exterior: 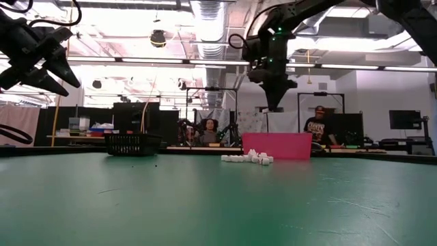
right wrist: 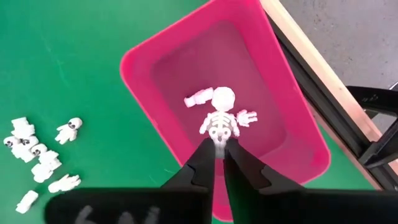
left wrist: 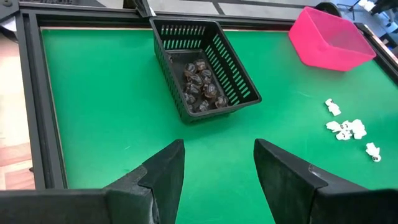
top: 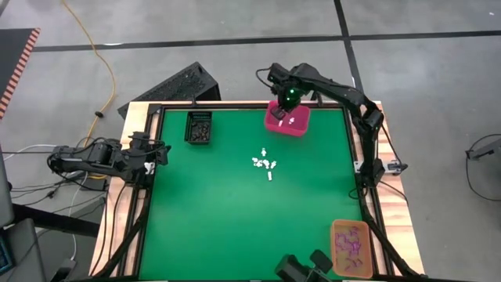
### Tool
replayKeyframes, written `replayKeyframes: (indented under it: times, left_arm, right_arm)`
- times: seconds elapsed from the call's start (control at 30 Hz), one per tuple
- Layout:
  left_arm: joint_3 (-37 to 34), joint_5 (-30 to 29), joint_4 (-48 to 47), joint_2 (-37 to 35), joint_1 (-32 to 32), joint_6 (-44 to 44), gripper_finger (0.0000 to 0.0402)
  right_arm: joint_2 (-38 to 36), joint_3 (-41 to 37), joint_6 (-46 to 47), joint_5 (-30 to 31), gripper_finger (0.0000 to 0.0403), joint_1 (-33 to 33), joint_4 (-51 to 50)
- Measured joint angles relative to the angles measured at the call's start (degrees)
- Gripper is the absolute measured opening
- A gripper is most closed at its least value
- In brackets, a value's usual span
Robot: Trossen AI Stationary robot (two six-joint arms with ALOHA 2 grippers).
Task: Sort Halloween decoration
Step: Put the white skeleton toy into the pink bin
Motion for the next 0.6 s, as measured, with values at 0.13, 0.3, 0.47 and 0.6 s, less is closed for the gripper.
replayKeyframes:
  times: [0.13, 0.3, 0.47, 0.6]
  left_arm:
    - [0.0, -0.07, 0.0, 0.0, 0.0, 0.33, 0.0183]
    - [0.0, -0.12, 0.0, 0.0, 0.0, 0.14, 0.0183]
    - [0.0, 1.6, 0.04, 0.0, 0.0, -0.88, 0.0183]
    - [0.0, 1.63, 0.04, 0.0, 0.01, -1.11, 0.0183]
  right_arm:
    - [0.0, 0.0, -0.39, -0.15, 0.0073, 0.02, -0.02]
    - [0.61, 0.0, -0.44, -0.24, 0.0079, 0.96, 0.13]
    - [0.76, 0.0, -1.11, -0.31, 0.0081, 1.27, 0.66]
    - [0.76, 0.0, -1.52, -0.28, 0.0082, 1.33, 1.5]
